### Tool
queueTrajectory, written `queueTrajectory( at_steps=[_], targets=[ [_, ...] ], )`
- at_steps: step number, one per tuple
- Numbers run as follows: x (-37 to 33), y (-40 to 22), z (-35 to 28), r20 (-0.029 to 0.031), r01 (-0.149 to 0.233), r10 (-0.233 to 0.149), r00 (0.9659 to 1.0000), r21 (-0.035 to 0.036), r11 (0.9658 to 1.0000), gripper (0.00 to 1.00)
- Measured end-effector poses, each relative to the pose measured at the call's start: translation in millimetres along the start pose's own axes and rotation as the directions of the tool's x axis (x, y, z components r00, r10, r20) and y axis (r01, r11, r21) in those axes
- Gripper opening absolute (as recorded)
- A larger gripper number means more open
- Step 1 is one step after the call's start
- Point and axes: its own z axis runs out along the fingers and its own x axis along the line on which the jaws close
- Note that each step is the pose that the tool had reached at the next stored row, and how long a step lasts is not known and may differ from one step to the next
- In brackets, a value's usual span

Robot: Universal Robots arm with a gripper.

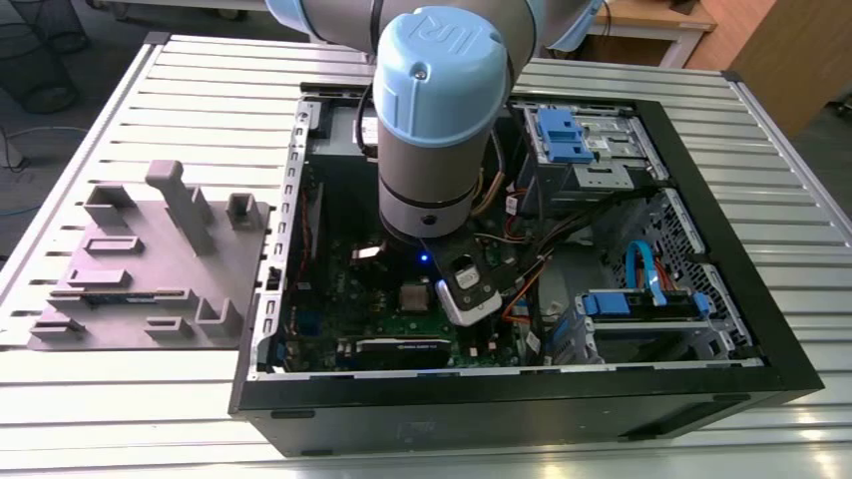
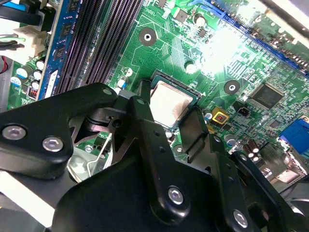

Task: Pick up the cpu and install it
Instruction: 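Place the cpu into insertion slot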

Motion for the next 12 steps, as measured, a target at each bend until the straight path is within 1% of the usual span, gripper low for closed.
queueTrajectory(
  at_steps=[7, 8, 12],
  targets=[
    [-0.1, 0.0, 0.4, 0.0003, 0.000, 0.000, 1.0000, -0.0005, 1.0000, 0.49],
    [0.0, 0.0, 0.5, 0.0002, 0.000, 0.000, 1.0000, -0.0005, 1.0000, 0.55],
    [0.1, 0.0, 0.3, 0.0001, 0.000, 0.000, 1.0000, -0.0001, 1.0000, 0.55]
  ],
)
